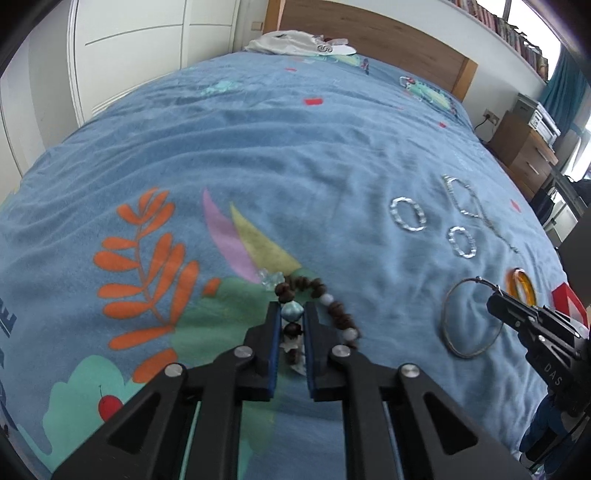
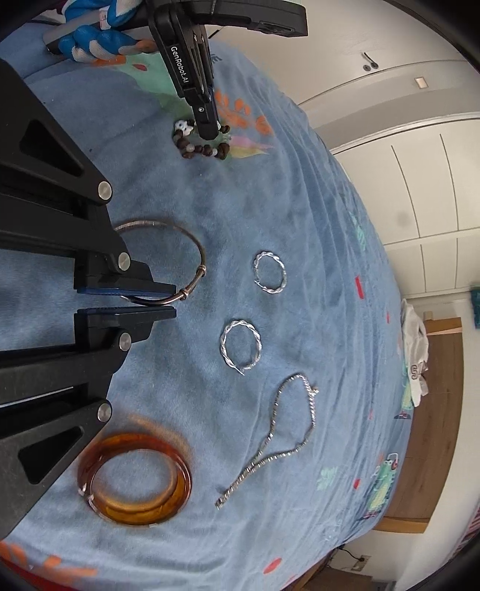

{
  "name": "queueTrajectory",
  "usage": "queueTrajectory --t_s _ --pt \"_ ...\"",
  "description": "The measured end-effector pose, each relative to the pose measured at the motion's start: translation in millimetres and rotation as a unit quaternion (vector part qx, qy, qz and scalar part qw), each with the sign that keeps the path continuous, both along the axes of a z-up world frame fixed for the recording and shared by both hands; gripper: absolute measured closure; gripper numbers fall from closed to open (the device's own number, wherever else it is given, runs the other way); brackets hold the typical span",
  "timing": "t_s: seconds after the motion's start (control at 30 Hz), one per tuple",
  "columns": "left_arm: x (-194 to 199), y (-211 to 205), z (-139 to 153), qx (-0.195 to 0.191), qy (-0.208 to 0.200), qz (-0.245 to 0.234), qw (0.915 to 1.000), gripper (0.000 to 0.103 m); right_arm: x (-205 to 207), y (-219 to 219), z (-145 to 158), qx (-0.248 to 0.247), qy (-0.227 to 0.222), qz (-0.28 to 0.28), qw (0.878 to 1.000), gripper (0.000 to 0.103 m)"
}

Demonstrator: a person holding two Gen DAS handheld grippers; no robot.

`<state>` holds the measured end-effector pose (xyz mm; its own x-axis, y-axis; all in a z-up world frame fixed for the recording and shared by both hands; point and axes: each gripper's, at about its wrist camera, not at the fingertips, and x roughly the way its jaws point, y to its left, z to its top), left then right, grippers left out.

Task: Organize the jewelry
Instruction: 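Carry the beaded bracelet and silver bangle with both tools into the red box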

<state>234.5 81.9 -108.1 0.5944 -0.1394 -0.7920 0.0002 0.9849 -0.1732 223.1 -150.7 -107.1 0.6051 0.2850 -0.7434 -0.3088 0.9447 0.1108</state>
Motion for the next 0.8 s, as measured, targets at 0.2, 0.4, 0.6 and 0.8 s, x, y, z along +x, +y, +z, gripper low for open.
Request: queueTrajectory --t_s 0.2,0.4,0.6,0.8 --pt "-9 -20 28 -0.001 -0.021 -0.020 0.9996 0.093 -18 -17 25 0.000 -0.027 -0.015 1.000 0.100" --pt "-20 -46 57 -0.008 -0.042 -0.043 0.9982 0.093 -41 -50 53 0.000 -0.047 -0.046 0.998 0.100" --pt "-31 -92 92 -0.022 -0.065 -0.083 0.9942 0.093 -70 -96 84 -0.006 -0.070 -0.083 0.994 0.100" --pt "-41 -168 124 -0.040 -0.084 -0.148 0.9845 0.093 -98 -152 110 -0.027 -0.090 -0.121 0.988 0.100"
